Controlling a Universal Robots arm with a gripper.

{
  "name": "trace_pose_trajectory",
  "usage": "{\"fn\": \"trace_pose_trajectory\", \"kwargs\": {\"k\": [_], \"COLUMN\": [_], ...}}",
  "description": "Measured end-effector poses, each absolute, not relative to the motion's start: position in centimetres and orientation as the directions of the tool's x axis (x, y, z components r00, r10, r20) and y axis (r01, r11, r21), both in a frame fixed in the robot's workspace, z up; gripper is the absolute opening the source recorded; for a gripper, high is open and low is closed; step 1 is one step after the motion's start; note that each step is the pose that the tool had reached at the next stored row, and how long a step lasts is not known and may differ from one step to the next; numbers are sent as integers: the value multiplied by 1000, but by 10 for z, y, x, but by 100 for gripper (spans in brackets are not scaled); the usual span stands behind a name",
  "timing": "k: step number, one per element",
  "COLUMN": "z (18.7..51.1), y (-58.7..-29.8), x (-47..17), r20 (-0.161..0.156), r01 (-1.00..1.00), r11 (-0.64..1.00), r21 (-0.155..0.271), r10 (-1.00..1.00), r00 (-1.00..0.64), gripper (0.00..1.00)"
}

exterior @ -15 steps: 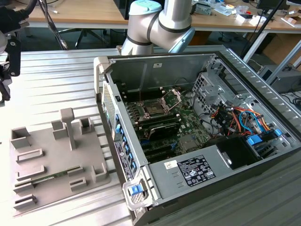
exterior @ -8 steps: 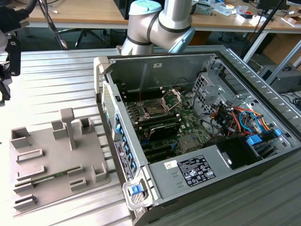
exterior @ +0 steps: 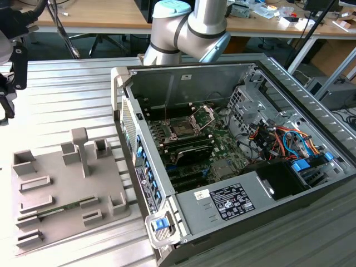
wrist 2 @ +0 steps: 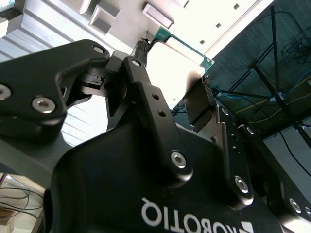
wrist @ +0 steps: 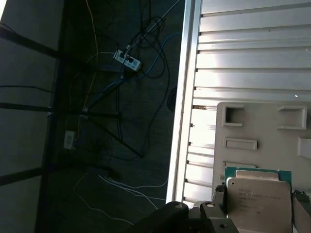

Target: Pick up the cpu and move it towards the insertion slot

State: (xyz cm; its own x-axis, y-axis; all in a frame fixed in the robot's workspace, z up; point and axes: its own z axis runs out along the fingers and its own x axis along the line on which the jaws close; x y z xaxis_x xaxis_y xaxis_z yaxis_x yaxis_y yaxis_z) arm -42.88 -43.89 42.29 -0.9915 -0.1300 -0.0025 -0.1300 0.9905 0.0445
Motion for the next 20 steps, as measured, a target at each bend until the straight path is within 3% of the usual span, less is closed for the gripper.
{"fn": "trace_pose_trajectory", "kwargs": {"k": [20], "z": [423], "y": [-439], "x": [-412], "r20": [-2], "r01": [-130], "r11": [991], "r21": [44], "r10": [-130], "r00": [-992], "gripper": [55]}}
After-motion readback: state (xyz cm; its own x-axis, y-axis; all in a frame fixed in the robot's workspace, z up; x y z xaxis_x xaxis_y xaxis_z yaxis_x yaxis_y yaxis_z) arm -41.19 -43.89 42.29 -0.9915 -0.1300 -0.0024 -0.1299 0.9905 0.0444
